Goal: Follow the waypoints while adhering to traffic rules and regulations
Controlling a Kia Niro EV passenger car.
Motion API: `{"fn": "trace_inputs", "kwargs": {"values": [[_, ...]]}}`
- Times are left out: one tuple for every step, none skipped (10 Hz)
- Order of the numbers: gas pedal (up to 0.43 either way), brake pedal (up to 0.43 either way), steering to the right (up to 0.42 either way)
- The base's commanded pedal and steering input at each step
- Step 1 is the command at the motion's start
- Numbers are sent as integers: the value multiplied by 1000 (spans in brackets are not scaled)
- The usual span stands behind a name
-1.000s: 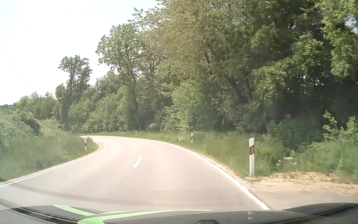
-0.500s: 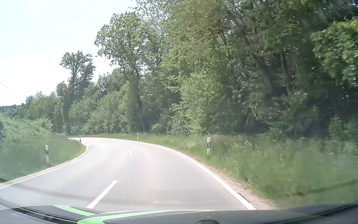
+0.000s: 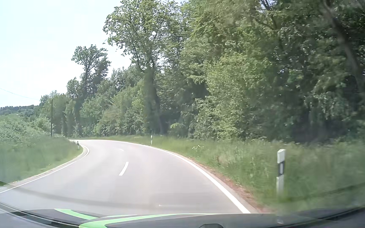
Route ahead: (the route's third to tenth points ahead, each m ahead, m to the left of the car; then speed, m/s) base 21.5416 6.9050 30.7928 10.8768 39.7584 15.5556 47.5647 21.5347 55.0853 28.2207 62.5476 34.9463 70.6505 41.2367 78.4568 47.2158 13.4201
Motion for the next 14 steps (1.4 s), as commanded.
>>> {"fn": "trace_inputs", "kwargs": {"values": [[39,0,-85],[39,0,-90],[28,0,-93],[28,0,-93],[28,0,-93],[28,0,-94],[28,0,-94],[28,0,-94],[28,0,-94],[28,0,-91],[28,0,-89],[28,0,-88],[28,0,-84],[28,0,-80]]}}
